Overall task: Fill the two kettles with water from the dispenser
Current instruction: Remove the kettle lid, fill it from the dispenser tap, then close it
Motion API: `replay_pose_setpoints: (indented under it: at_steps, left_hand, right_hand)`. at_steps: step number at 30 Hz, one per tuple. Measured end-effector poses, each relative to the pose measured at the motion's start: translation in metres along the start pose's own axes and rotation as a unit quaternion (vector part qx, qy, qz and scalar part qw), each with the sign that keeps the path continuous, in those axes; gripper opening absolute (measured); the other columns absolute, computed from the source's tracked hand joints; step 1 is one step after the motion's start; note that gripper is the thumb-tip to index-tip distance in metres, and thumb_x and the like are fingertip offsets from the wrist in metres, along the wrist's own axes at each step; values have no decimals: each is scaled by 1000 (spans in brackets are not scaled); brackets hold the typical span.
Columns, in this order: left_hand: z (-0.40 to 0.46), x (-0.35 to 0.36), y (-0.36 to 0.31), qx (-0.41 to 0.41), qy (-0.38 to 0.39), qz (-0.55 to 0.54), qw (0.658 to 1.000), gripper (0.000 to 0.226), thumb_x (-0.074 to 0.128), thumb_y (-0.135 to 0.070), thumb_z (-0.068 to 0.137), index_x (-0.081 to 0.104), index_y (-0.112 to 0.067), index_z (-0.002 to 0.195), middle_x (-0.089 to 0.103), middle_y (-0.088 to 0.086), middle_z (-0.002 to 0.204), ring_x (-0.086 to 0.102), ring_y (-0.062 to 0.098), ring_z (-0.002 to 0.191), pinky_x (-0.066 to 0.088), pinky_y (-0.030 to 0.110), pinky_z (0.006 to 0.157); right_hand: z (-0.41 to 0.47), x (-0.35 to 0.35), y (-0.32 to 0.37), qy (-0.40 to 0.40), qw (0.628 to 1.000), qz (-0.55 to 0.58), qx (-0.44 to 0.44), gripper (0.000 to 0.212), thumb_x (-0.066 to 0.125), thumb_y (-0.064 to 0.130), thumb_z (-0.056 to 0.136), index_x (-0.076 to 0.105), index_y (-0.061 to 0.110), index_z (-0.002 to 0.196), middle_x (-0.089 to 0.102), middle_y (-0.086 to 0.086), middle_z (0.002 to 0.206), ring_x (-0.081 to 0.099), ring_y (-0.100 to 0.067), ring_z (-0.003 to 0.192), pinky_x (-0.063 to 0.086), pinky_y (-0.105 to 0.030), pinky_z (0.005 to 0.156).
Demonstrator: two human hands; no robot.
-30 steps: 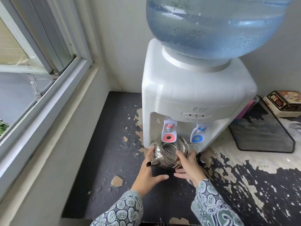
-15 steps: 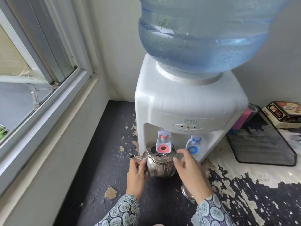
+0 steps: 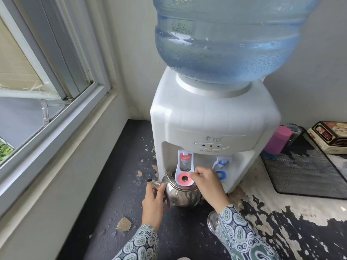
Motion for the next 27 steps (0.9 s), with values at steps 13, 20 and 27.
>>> replay_pose_setpoints:
  at_steps: [13,20,27]
  left_hand:
    - [0,0,1,5,-8,-11,1000,27,57,-31,88,51,-32,63,67,2,79,64,19,73,58,37,58]
    - [1,1,-1,12,-4,-22,1000,15,57,-27,89,53,-25,74,68,1,79,66,15,69,54,26,50]
    - [1,2,-3,8,0,-36,999,13,57,-24,89,53,-20,78,68,3,82,67,15,71,54,26,50]
  right_hand:
    - [-1,-9,9,75,986,138,47,36,50,47,86,58,18,66,48,17,38,43,6,41,29,-24,57]
    - [-1,-7,9,84,982,160,45,38,52,50,83,55,16,67,43,16,36,41,3,37,24,-20,52]
    - [-1,-8,9,88,983,157,40,37,48,47,87,53,19,64,44,17,38,40,2,39,25,-17,49]
Point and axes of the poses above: each hand's wrist, its own z-axis towards the middle knuckle, its own x-axis out of the palm, y = z × x, the point moved 10 cm from there along z, towards the middle knuckle
